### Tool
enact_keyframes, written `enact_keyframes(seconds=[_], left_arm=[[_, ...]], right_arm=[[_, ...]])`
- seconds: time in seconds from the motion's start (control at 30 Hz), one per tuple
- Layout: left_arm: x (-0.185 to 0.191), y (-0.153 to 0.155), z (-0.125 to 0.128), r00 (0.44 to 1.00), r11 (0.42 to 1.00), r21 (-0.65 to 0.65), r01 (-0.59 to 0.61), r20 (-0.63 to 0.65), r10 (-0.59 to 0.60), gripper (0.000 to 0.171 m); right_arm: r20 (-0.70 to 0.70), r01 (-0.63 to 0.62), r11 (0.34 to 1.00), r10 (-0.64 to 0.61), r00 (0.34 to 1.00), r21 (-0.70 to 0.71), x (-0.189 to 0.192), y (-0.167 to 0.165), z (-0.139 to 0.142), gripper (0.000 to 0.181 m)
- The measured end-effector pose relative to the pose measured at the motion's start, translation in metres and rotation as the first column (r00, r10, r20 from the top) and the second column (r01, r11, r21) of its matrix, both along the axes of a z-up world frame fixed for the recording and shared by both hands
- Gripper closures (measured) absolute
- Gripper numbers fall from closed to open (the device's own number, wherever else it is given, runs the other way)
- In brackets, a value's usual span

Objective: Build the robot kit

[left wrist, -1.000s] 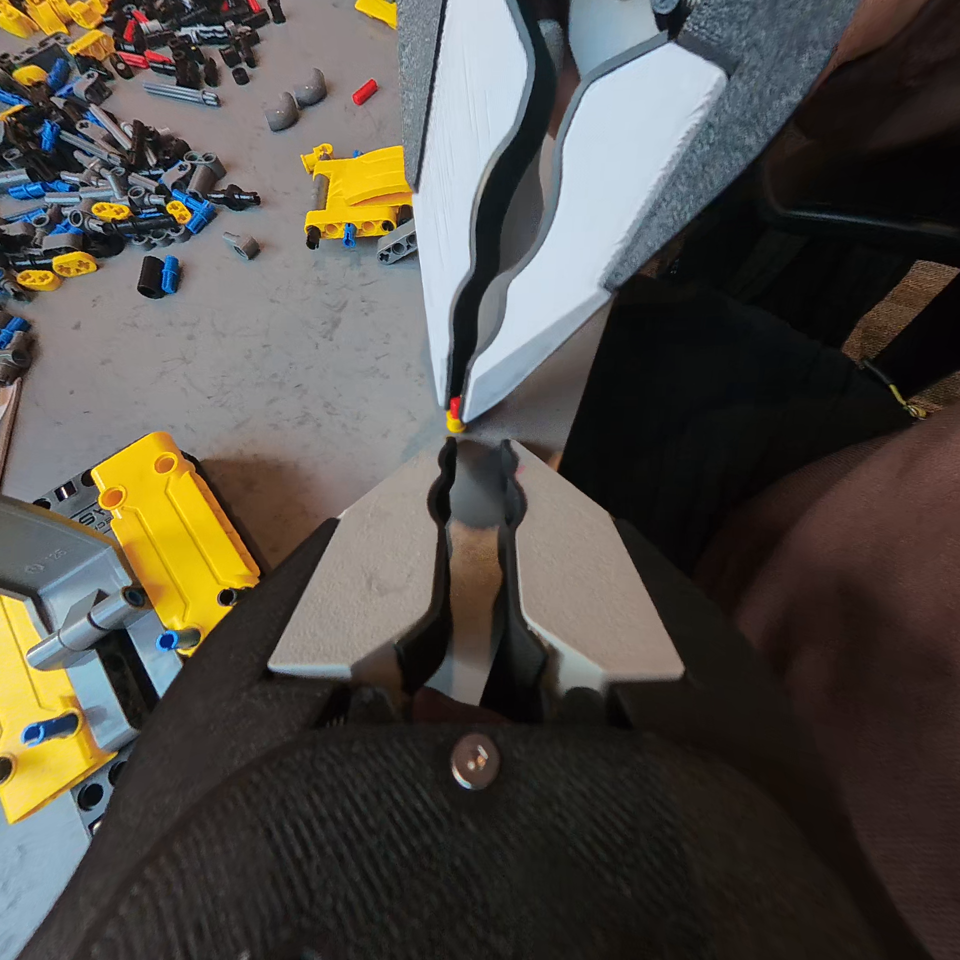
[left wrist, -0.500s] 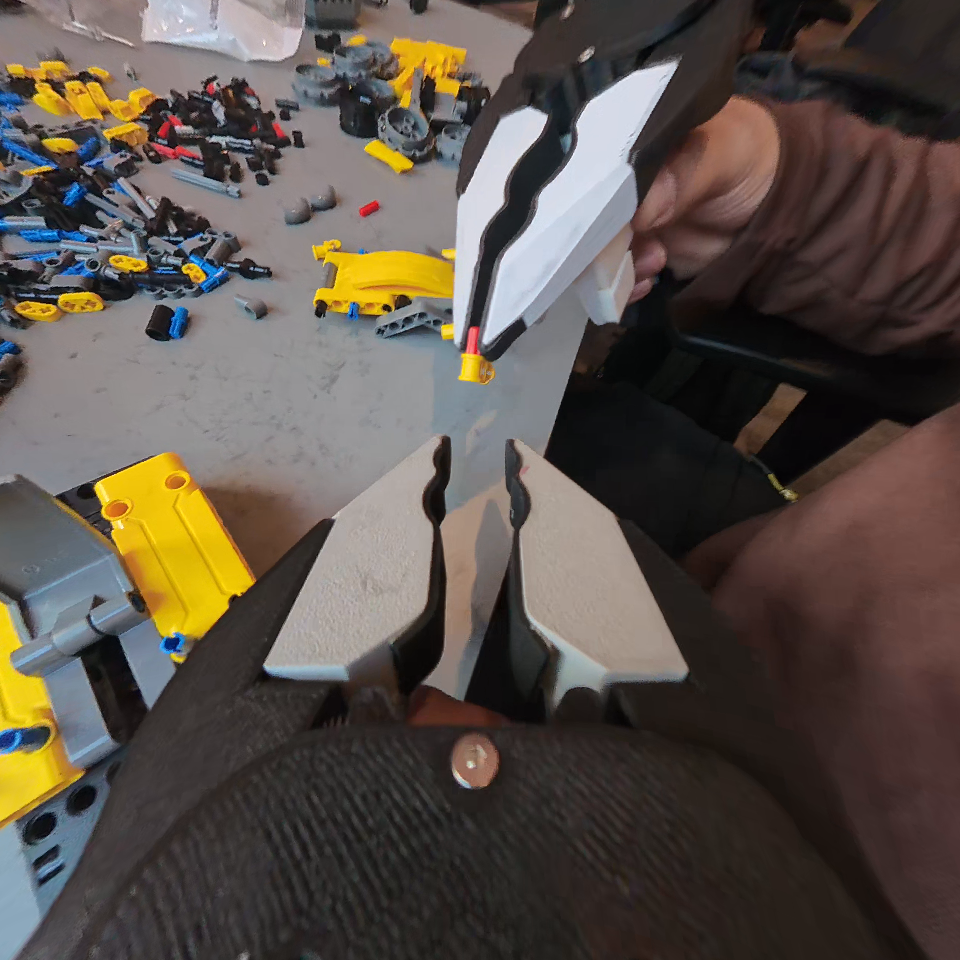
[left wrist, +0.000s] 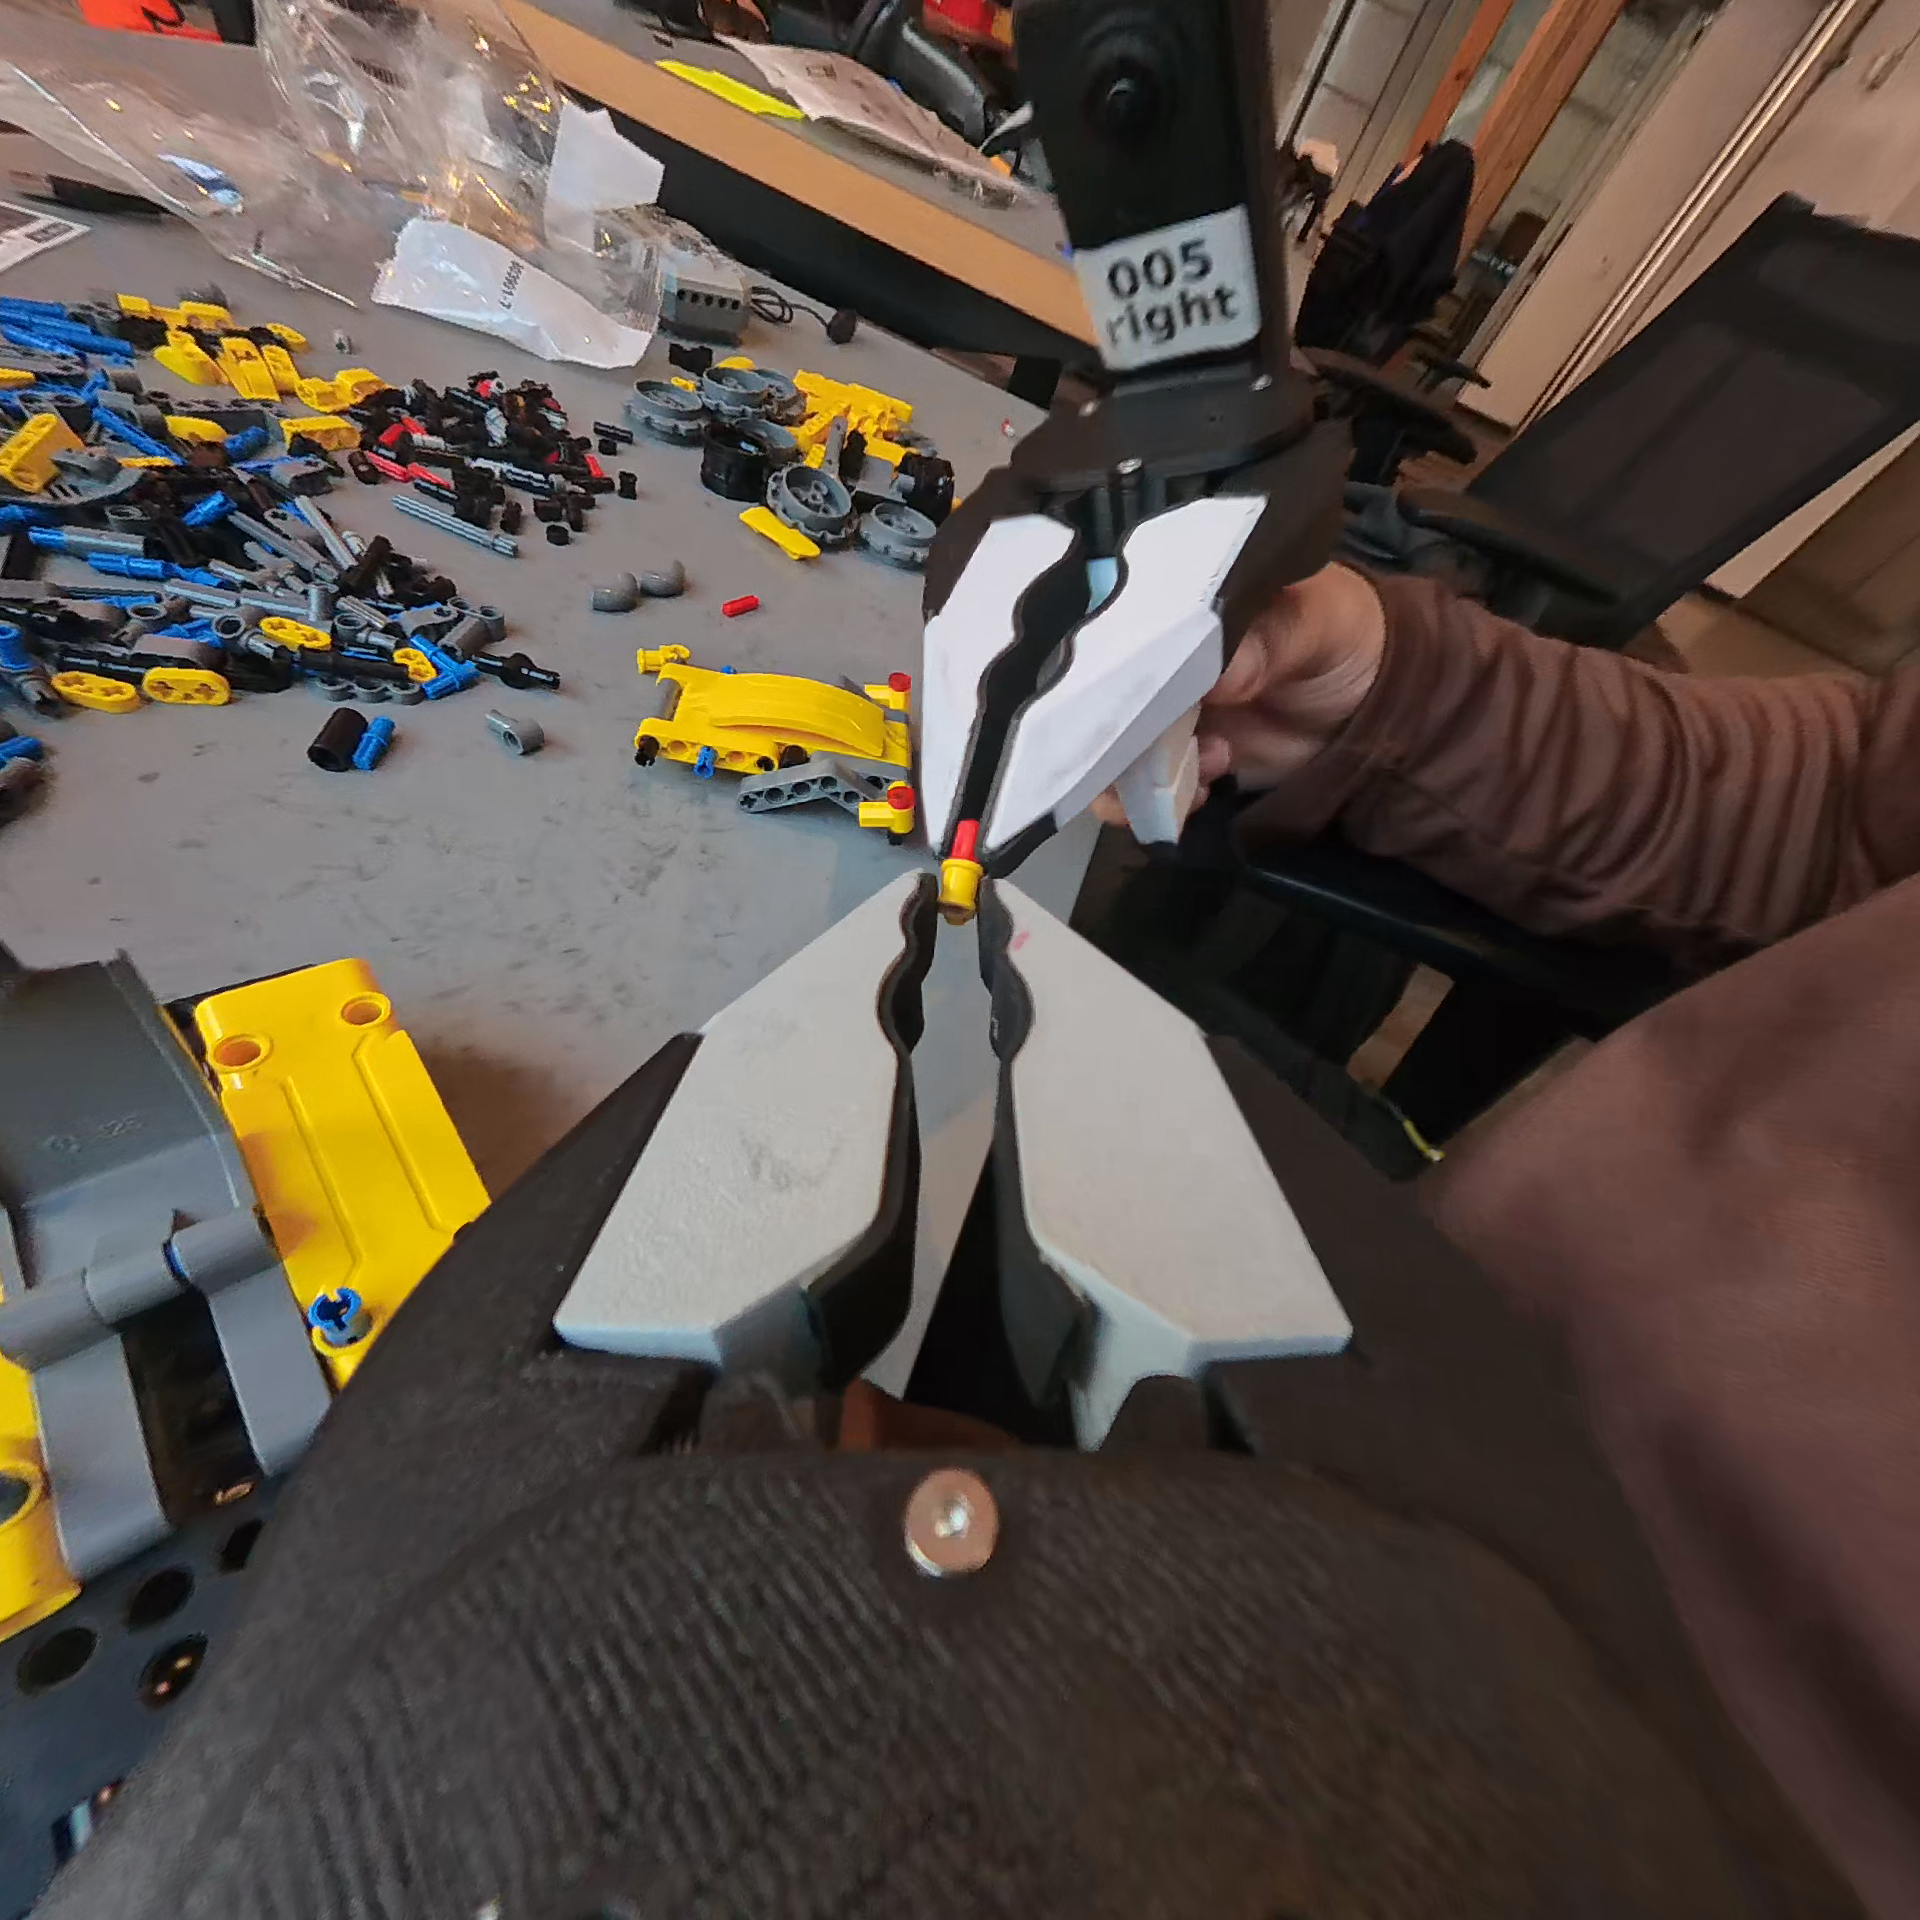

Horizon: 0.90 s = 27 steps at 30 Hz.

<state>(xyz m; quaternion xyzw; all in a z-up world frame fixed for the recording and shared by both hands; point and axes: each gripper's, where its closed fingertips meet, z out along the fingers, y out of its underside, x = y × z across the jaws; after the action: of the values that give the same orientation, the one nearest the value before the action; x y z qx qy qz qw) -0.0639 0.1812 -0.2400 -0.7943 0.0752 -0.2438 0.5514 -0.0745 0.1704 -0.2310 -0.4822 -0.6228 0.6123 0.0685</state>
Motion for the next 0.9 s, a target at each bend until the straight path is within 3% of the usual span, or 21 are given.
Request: enact_keyframes(seconds=[0.23, 0.6, 0.9], left_arm=[[-0.002, 0.001, -0.011, 0.973, 0.999, 0.03, -0.023, -0.229, 0.029, 0.167], [0.005, -0.003, -0.012, 0.974, 0.999, 0.026, 0.033, -0.225, -0.026, 0.167], [0.004, -0.003, -0.029, 0.932, 0.999, -0.031, 0.008, -0.363, -0.018, 0.167]], right_arm=[[-0.024, 0.003, 0.988, 0.001, 1.0, 0.155, 0.005, 0.008, -0.003, 0.176], [-0.03, -0.035, 0.956, 0.046, 0.998, 0.291, 0.012, 0.003, -0.01, 0.181], [0.058, -0.066, 0.926, 0.048, 0.997, 0.372, 0.015, 0.004, -0.032, 0.178]])
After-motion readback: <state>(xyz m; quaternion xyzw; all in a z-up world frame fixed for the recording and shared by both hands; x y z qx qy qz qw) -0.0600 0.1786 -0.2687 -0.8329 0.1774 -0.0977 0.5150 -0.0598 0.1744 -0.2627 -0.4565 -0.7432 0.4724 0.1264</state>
